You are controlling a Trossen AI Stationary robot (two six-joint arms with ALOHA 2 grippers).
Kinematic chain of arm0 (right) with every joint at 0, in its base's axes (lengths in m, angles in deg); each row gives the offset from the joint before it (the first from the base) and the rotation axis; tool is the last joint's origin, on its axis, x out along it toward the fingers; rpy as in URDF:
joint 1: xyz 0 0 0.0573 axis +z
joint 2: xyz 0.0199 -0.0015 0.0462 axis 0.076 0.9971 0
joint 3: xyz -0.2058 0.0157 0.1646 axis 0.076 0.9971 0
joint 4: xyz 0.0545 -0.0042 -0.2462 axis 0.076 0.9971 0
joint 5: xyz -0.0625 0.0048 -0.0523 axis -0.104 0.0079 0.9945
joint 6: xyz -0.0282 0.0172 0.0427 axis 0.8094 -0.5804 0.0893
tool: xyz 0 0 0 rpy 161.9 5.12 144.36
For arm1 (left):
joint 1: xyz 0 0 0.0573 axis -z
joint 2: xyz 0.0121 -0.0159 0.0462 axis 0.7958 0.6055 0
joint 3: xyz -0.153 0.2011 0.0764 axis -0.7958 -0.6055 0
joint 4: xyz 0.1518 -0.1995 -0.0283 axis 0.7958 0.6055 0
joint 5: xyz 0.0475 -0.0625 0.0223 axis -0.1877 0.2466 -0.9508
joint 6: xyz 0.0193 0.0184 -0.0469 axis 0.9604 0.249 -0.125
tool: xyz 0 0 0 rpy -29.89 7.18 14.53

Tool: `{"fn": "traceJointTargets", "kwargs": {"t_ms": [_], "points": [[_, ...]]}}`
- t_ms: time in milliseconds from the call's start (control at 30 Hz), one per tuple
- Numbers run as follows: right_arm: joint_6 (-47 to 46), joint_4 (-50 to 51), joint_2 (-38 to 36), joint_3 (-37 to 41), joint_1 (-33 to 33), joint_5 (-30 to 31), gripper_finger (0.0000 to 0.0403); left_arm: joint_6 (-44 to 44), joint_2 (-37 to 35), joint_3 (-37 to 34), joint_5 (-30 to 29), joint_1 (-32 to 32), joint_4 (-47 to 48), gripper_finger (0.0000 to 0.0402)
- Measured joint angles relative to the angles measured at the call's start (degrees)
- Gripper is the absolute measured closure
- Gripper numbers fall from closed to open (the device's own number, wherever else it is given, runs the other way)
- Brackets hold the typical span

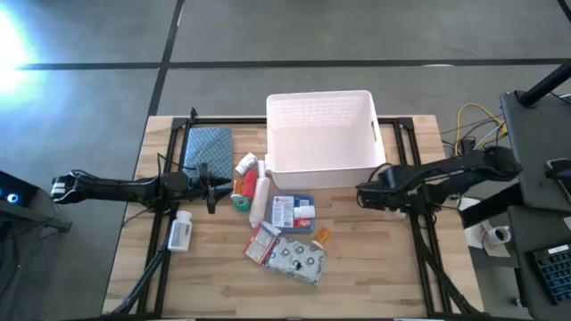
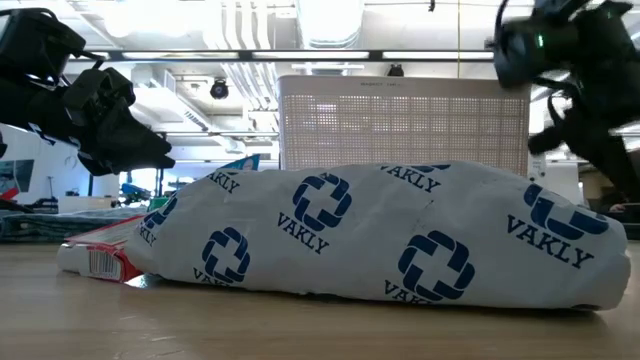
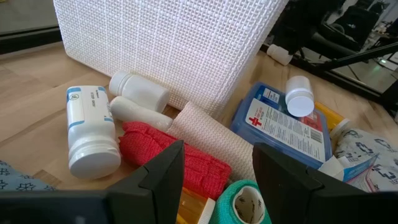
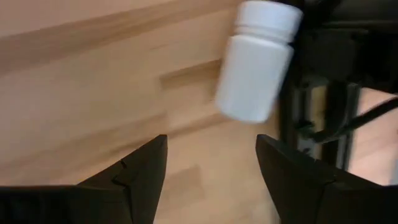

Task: Pick & place medical supplies in basket/bin
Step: Put the white pill bottle into the white bin

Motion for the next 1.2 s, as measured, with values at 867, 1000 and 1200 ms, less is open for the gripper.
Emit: {"fn": "traceJointTargets", "kwargs": {"t_ms": [867,1000,1200], "points": [[-18.0,-5.2,20.0,4.7,2.7,0.1,0.0168,0.0,-0.1,0.0,0.0,0.0,0.0,0.0231],[-18.8,-5.1,18.1,4.8,3.3,1.2,0.017,0.0,-0.1,0.0,0.0,0.0,0.0,0.0231],[-20.2,-5.4,17.2,4.8,4.7,2.9,0.0197,0.0,-0.1,0.0,0.0,0.0,0.0,0.0231]]}}
